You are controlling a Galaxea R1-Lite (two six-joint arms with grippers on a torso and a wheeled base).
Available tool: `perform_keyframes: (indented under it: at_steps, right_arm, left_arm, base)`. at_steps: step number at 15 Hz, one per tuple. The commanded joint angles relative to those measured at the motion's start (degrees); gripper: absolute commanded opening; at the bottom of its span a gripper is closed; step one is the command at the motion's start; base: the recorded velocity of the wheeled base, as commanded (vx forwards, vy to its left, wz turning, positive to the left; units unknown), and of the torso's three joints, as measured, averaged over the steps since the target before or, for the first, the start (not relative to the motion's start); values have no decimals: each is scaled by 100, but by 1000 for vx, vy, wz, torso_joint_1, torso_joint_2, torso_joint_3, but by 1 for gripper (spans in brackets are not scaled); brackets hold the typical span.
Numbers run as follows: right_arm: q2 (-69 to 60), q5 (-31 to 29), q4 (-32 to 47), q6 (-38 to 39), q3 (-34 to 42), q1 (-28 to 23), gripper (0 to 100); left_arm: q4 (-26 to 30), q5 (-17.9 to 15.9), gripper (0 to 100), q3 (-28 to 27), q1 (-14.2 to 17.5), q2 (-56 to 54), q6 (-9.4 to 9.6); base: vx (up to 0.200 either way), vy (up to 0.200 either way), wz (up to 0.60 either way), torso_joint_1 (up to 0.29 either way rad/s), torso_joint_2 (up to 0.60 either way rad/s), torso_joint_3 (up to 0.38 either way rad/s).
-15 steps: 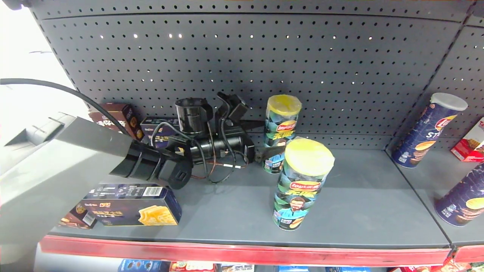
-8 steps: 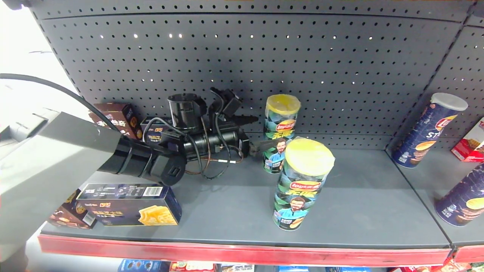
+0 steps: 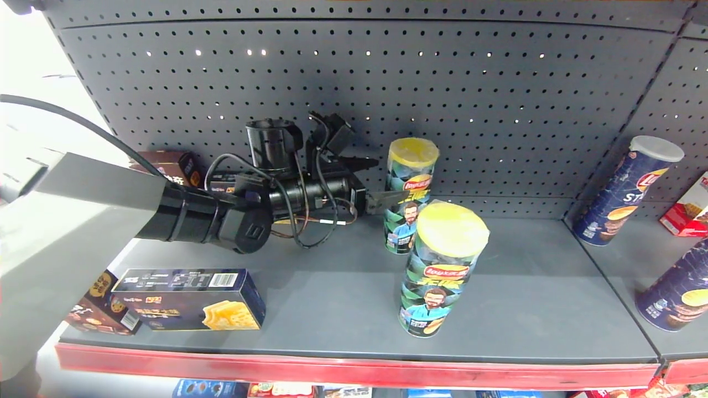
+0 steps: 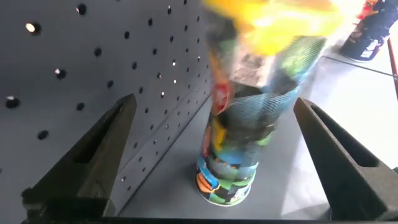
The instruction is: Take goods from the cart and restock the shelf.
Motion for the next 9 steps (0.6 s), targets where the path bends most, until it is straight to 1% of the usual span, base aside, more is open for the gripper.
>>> perform_keyframes:
  at_steps: [1, 4, 6, 9]
  right_arm:
    - [9, -1, -2, -1, 0, 1, 100]
    - [9, -1, -2, -1, 0, 1, 100]
    - [9, -1, -2, -1, 0, 1, 100]
    - [9, -1, -2, -1, 0, 1, 100]
  left_arm:
    - [1, -3, 100, -28, 52, 26, 2]
    - [19, 6, 100, -55, 78, 35, 2]
    - [168, 6, 100, -187, 139, 87, 2]
    - [177, 6, 100, -283, 139, 140, 2]
  base:
    - [0, 0, 0, 0, 0, 0]
    - [0, 0, 0, 0, 0, 0]
    - [0, 0, 0, 0, 0, 0]
    - [0, 0, 0, 0, 0, 0]
